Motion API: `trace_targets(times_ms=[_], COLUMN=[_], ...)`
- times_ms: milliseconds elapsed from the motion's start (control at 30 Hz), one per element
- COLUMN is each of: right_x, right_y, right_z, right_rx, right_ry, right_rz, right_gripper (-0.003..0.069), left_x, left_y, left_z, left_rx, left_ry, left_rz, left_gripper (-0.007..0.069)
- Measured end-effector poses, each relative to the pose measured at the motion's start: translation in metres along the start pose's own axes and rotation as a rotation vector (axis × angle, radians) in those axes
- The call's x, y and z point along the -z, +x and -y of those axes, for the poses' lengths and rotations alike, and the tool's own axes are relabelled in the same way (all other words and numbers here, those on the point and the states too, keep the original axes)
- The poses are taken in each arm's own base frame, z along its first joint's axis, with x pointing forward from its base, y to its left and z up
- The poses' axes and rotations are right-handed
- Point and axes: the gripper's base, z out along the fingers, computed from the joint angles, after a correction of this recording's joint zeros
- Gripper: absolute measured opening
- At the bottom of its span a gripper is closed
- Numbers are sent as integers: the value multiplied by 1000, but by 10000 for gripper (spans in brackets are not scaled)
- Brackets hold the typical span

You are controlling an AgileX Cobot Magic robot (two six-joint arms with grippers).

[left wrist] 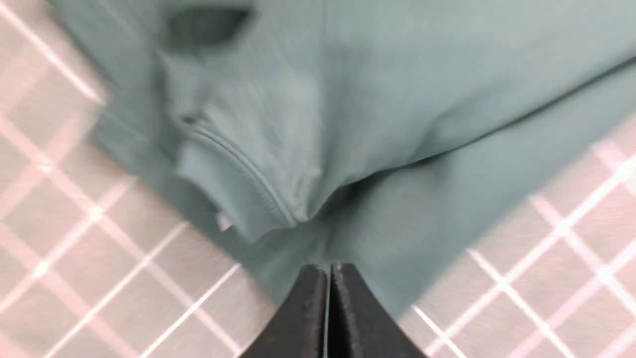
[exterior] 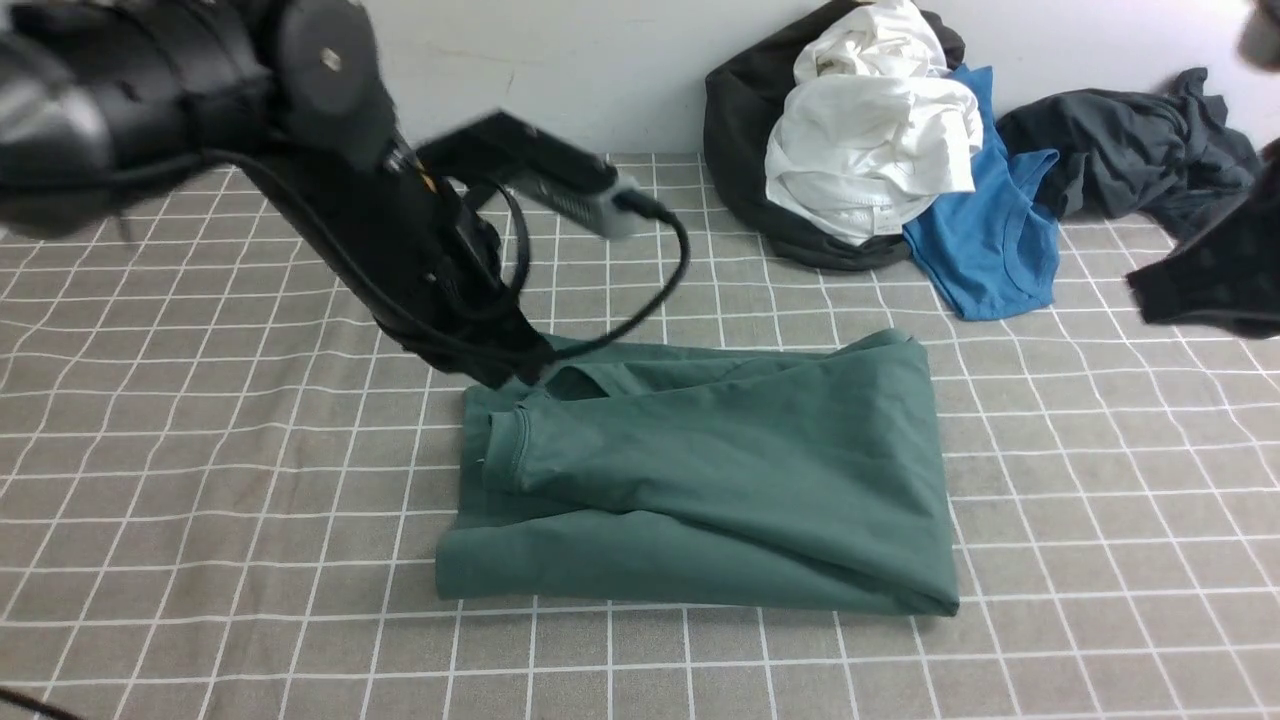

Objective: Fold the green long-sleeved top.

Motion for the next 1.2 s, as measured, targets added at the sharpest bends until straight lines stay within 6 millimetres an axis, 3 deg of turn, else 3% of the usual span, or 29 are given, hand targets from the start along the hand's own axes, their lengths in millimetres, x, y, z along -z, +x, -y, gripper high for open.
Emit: trace_targets(times_ms=[33,167,200,233,300,333,367,467,500,600,633,700,800,933,1200], right_x=[16,54,55,64,72,73,76,80,84,92,93,99,103,104,108], right_y=[3,24,25,34,51,51,62,77,86,104,105,114,120,119,116], right_z=[0,-2,-2,-4,-7,-7,-9,-13,-16,-21,-23,-27,-31,-36,-37], right_rx=[1,-4,-5,-14,-26,-26,-28,-28,-23,11,10,32,43,53,63], right_ry=[4,12,11,3,-12,-13,-22,-44,-65,-104,-115,-144,-189,-238,-250], right_rz=[52,231,241,310,397,404,448,504,538,608,619,681,745,783,839], right_gripper=[43,43,43,43,43,43,43,43,43,43,43,43,43,43,43], left_x=[21,70,70,85,99,103,111,119,128,132,130,128,126,120,120], left_y=[7,44,47,62,91,93,111,145,172,223,227,260,290,308,312], left_z=[6,25,26,33,44,45,51,61,68,76,76,78,79,81,82], left_rx=[0,28,32,40,51,49,49,56,67,120,126,184,242,259,256], left_ry=[-14,-53,-52,-68,-84,-86,-102,-127,-156,-238,-243,-320,-390,-410,-413], left_rz=[39,138,135,182,239,251,295,349,397,482,480,551,645,708,724], left_gripper=[-7,-7,-7,-7,-7,-7,-7,-7,-7,-7,-7,-7,-7,-7,-7])
